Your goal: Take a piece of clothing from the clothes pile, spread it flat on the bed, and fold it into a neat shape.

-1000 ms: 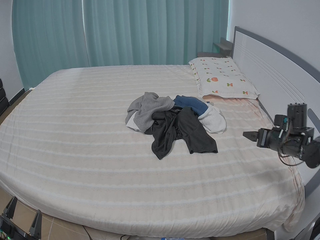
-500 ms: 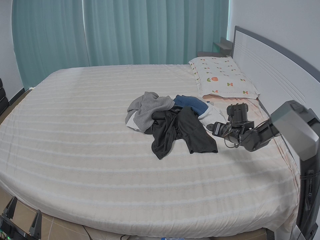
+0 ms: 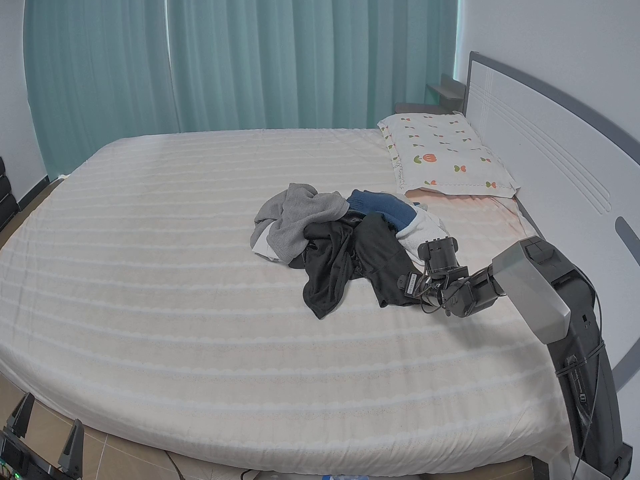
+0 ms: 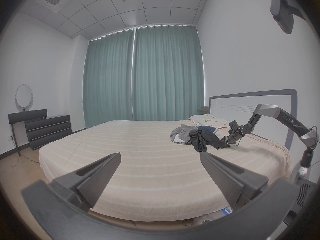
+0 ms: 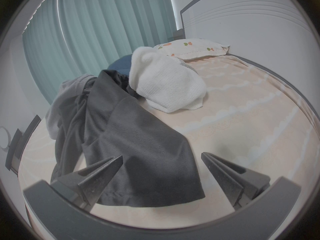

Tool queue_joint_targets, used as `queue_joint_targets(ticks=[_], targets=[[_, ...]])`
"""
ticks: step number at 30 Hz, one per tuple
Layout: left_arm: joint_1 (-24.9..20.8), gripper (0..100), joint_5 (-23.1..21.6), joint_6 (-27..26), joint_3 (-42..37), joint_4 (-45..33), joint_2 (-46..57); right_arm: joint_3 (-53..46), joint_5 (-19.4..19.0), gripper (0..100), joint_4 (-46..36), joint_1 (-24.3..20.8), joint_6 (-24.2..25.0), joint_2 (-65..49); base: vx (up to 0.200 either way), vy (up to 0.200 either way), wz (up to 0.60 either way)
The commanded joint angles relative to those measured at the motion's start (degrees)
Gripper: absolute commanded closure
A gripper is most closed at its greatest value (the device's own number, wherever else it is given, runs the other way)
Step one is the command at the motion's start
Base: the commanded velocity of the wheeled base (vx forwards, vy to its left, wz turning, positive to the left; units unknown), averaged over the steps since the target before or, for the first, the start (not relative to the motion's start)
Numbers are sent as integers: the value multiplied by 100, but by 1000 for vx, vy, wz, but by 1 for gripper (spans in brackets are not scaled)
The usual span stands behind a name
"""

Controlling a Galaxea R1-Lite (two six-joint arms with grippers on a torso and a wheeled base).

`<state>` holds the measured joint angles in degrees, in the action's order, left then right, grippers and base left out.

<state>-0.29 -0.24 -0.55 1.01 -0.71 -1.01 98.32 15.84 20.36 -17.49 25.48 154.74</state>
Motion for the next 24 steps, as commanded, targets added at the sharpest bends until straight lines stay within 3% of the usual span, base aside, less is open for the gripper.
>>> queue_joint_targets(ticks=[1, 16, 17, 24], targets=[[3, 0, -2, 2, -84, 0, 101, 126, -2, 0, -6, -26, 1, 109, 0, 0, 0], [3, 0, 7, 2, -84, 0, 101, 355, -19, 0, -6, -246, -8, 294, 0, 0, 0], [3, 0, 7, 11, -84, 0, 101, 364, -10, 100, 3, -246, -8, 285, 0, 0, 0], [3, 0, 7, 20, -84, -8, 101, 153, -19, 100, 74, -228, 98, 4, 0, 0, 0]])
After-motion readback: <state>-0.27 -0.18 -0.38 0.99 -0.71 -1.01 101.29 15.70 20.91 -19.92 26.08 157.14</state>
